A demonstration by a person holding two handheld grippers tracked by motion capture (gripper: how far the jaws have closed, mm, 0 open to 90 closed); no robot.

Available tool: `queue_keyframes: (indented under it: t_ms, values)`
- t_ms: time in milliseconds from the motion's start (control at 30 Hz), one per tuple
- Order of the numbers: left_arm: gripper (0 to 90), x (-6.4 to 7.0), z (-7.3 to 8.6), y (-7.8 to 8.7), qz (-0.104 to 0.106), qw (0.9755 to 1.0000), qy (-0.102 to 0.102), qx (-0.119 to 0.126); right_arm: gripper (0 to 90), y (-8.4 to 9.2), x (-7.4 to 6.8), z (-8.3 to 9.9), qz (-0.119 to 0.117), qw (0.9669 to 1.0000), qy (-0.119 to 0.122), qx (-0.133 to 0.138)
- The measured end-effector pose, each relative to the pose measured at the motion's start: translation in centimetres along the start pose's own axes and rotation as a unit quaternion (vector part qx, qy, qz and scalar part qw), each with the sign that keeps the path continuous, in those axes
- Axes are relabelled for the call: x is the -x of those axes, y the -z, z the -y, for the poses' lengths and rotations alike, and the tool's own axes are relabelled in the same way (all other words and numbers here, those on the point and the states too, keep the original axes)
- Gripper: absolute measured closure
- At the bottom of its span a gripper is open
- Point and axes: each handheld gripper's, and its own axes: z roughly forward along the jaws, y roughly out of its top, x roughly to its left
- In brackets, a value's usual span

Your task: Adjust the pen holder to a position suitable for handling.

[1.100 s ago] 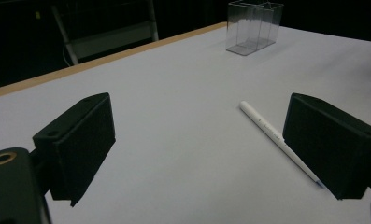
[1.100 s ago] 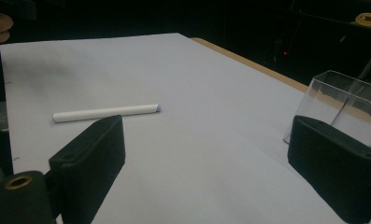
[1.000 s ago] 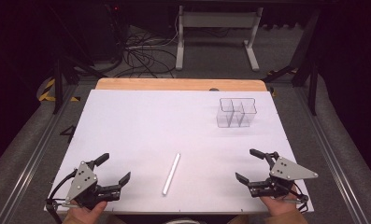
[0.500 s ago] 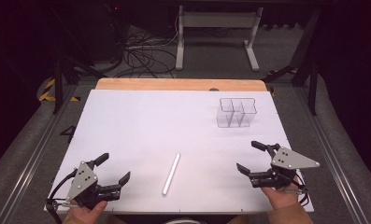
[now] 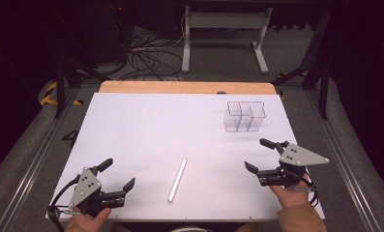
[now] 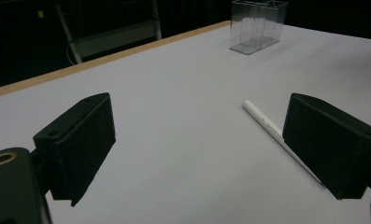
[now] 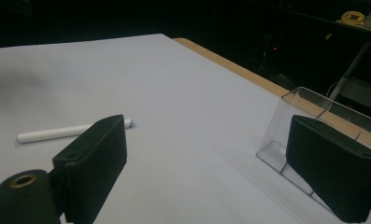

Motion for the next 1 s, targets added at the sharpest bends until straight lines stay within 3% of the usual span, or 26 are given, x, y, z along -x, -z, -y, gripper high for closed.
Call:
queue_keyframes:
  t_ms: [300,633,733,800,1000]
  values:
    - [10.2,0.0,0.0,0.0,0.001,1.0,-0.001,-0.001,15.9,0.0,0.6,-1.3,0.002,0.9993,0.026,-0.027]
    - [10.4,0.0,0.1,-0.1,-0.003,1.0,-0.001,-0.004,20.0,-0.4,1.8,-2.9,-0.01,0.9979,0.034,-0.054]
    - [10.4,0.0,0.1,0.0,-0.003,1.0,-0.001,-0.003,20.1,-0.6,2.5,-3.2,-0.011,0.9977,0.028,-0.061]
    - [10.5,0.0,0.1,0.0,-0.005,1.0,-0.001,-0.003,19.5,-1.1,3.3,-3.3,-0.003,0.9965,0.022,-0.081]
    - [10.5,-0.1,0.1,-0.1,-0.005,1.0,0.0,-0.003,19.3,-1.8,4.4,-3.6,-0.006,0.9954,0.016,-0.095]
